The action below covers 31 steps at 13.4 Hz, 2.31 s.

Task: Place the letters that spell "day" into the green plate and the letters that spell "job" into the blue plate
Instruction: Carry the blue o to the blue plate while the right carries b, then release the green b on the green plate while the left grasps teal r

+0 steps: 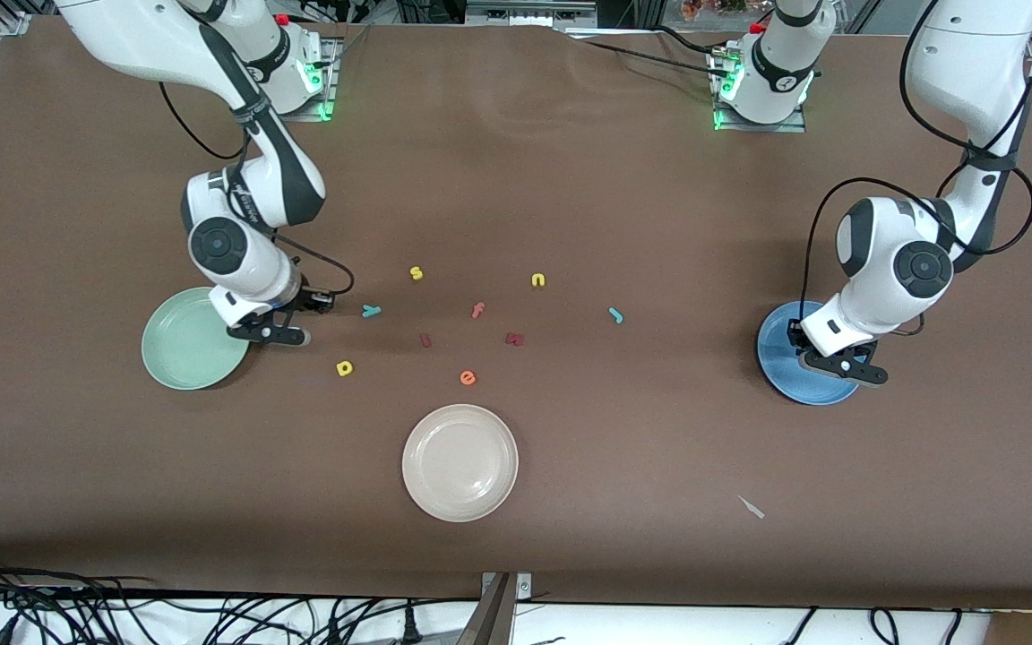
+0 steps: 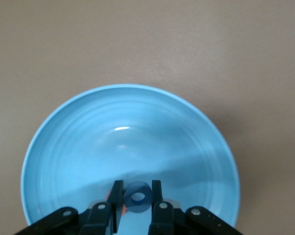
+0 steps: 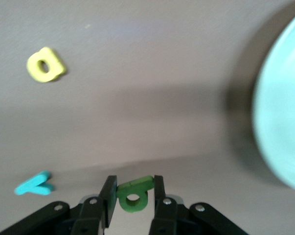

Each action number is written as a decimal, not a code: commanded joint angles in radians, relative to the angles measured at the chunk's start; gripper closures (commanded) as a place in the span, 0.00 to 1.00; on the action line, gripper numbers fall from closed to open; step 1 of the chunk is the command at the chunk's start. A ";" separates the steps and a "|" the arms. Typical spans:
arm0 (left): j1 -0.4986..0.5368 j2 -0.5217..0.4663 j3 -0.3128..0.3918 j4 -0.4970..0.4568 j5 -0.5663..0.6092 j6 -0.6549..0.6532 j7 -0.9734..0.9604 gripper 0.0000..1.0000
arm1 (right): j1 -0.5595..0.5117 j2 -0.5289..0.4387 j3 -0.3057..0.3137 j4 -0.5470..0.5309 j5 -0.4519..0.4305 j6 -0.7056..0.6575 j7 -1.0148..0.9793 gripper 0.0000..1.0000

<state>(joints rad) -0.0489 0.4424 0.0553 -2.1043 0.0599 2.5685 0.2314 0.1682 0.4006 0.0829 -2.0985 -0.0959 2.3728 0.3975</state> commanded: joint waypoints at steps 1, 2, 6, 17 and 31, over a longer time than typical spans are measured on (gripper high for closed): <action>0.008 -0.010 -0.002 0.001 0.029 0.009 0.016 0.69 | -0.004 0.001 -0.064 0.041 -0.007 -0.052 -0.147 0.76; -0.002 -0.016 -0.003 0.001 0.024 0.006 0.008 0.61 | -0.004 0.001 -0.090 0.044 -0.008 -0.052 -0.202 0.76; -0.028 -0.036 -0.006 -0.002 0.015 -0.001 0.000 0.51 | -0.051 0.015 -0.161 0.086 -0.005 -0.052 -0.418 0.76; -0.385 -0.024 -0.055 0.006 -0.304 -0.028 -0.382 0.31 | -0.134 0.103 -0.125 0.239 0.016 -0.125 -0.548 0.00; -0.523 0.127 -0.055 0.104 -0.302 0.027 -0.727 0.33 | 0.048 0.193 -0.037 0.389 0.102 -0.178 -0.318 0.00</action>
<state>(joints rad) -0.5512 0.5360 -0.0138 -2.0348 -0.2191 2.5929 -0.4837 0.2154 0.5396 0.0323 -1.7718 -0.0093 2.2072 0.0789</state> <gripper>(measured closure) 0.313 0.000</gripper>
